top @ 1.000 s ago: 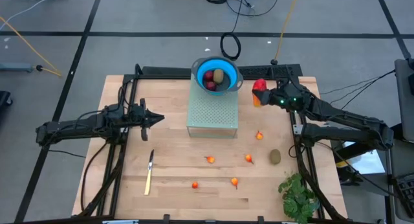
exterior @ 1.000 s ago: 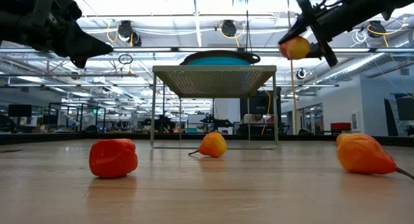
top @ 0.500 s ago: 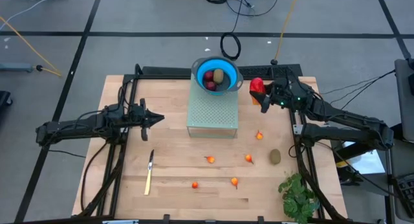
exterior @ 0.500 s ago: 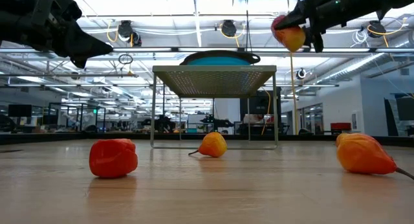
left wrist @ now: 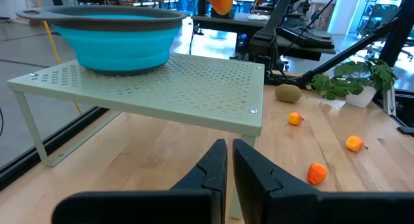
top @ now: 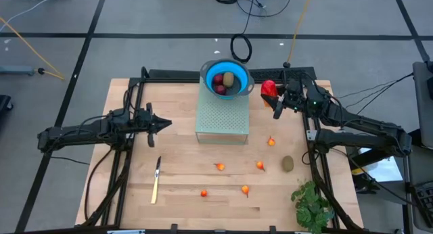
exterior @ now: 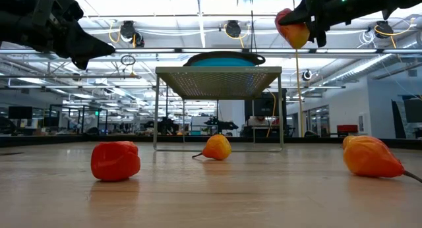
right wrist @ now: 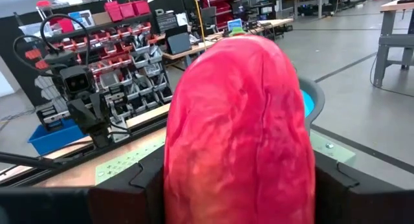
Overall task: Pick & Place Fruit
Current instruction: Put the mango into the blue strainer bowl on the shelf
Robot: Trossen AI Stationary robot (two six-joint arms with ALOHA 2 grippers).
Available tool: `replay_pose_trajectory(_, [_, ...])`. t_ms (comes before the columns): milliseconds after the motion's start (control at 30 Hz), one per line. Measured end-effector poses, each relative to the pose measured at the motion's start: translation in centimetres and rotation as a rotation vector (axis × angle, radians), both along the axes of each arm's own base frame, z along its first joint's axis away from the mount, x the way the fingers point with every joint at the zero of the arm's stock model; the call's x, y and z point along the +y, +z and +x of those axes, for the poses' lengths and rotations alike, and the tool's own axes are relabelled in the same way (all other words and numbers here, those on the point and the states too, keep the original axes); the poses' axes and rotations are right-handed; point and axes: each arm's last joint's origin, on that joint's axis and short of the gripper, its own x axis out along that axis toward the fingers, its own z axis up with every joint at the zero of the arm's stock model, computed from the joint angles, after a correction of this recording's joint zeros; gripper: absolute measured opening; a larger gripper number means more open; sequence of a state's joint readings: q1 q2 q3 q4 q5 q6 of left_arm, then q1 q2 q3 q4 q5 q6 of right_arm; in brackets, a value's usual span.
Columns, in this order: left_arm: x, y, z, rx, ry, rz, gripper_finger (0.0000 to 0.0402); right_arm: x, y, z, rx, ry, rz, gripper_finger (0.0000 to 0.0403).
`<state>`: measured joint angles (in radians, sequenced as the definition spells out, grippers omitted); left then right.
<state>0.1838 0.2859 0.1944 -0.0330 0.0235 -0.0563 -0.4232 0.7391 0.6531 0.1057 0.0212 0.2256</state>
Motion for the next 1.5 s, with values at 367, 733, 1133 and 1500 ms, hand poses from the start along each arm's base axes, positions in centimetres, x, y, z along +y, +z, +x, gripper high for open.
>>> replay_pose_trajectory(367, [0.0, 0.0, 0.0, 0.0, 0.0, 0.0, 0.0026, 0.0, 0.0, 0.0, 0.0, 0.001, 0.001, 0.0226])
replay_pose_trajectory(733, [0.0, 0.0, 0.0, 0.0, 0.0, 0.0, 0.0026, 0.8, 1.0, 0.3, -0.138, 0.293, 0.091, 0.0226])
replay_pose_trajectory(1133, [0.0, 0.1, 0.0, -0.016, 0.004, -0.028, 0.0026, 1.7, 2.4, 0.1, -0.237, 0.576, 0.019, 0.0226])
replay_pose_trajectory(1500, [0.0, 0.1, 0.0, -0.017, 0.004, -0.028, 0.0026, 2.4, 4.1, -0.5, -0.362, 0.757, -0.139, 0.0226])
